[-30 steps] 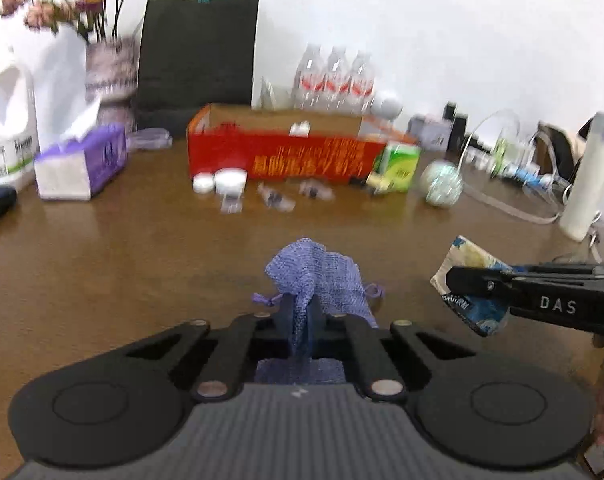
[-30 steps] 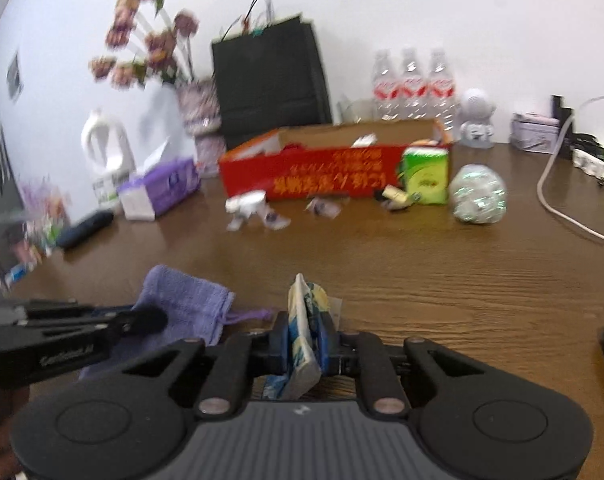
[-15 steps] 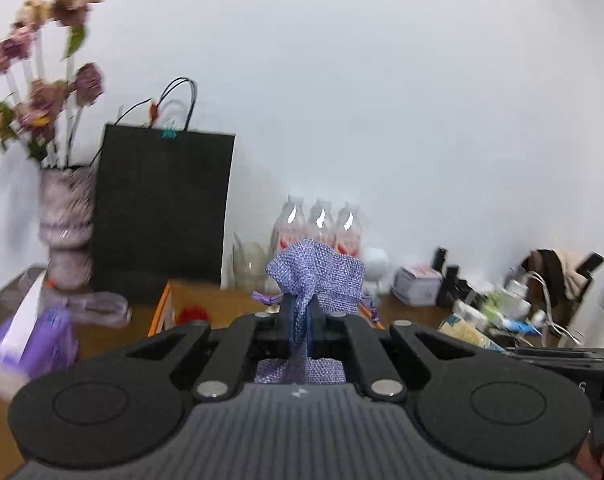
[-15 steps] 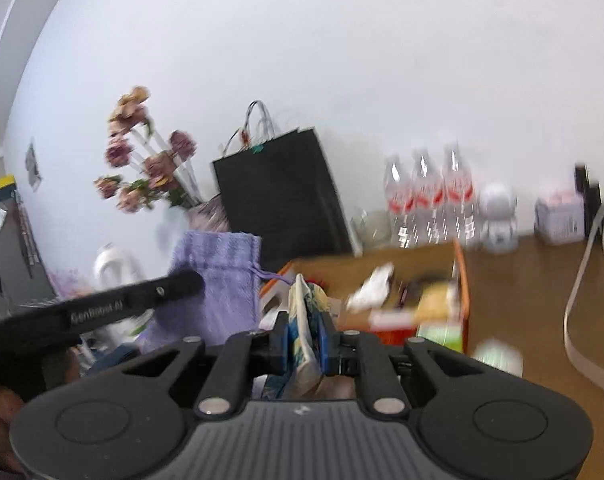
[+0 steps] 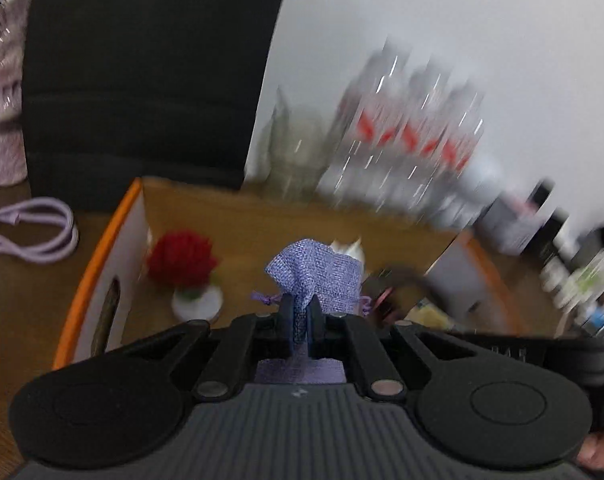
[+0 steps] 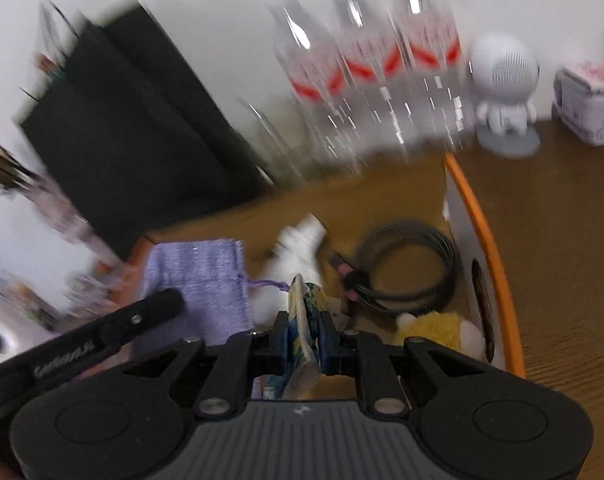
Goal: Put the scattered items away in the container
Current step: 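Carry the purple pouch and snack packet into the box and open both tools, then withdraw both tools from the box toward the small items on the table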
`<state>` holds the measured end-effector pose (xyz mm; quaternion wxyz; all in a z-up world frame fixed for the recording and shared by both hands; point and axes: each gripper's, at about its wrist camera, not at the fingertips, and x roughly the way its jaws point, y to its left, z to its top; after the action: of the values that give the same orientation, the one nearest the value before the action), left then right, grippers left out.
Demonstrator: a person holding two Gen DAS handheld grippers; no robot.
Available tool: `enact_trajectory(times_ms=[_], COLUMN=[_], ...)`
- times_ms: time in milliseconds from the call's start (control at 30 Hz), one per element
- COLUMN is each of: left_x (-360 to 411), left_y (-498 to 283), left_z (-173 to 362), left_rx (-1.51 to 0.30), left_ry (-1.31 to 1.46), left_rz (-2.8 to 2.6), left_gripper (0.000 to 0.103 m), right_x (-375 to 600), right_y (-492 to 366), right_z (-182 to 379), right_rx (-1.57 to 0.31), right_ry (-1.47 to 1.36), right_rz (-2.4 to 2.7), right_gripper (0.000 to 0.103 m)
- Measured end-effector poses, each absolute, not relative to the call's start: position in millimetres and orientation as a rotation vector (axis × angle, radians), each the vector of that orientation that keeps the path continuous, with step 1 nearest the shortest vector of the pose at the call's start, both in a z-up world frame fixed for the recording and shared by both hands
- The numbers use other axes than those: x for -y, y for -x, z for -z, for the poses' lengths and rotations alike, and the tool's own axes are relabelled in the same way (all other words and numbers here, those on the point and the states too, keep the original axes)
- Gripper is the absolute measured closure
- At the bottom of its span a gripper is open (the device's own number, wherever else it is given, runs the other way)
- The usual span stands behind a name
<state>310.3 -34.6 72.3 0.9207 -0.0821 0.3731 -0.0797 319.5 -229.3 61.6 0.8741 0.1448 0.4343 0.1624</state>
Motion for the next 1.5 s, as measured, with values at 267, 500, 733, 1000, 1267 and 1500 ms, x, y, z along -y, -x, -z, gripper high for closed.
enact_trajectory(times_ms=[267, 500, 733, 1000, 1267, 1500], left_x=[44, 20, -2, 5, 26, 8], left_y=[-306, -291, -260, -232, -160, -90], left_z=[-71, -135, -153, -164, -165, -125], left_rx=[-0.856, -0.858, -0.919, -0.904, -0.477, -0.349], left_ry=[0.064, 0.052, 0.072, 0.028, -0.192, -0.227], left_rz=[0.169, 0.116, -0.014, -0.004, 0.02, -0.053], left_gripper=[0.06, 0.029, 0.017, 0.004, 0.0, 0.0], right_x=[198, 199, 219, 223, 220, 216], right_y=[-320, -313, -291, -253, -195, -128], right_z=[-48, -109, -143, -159, -170, -145], right_rx=[-0.964, -0.919, -1.034, -1.03, -0.733, -0.492], right_ry=[-0.032, 0.042, -0.049, -0.068, -0.093, -0.053], right_rz=[-0.266, -0.237, -0.24, -0.222, -0.311, -0.357], right_gripper=[0.048, 0.02, 0.013, 0.013, 0.013, 0.014])
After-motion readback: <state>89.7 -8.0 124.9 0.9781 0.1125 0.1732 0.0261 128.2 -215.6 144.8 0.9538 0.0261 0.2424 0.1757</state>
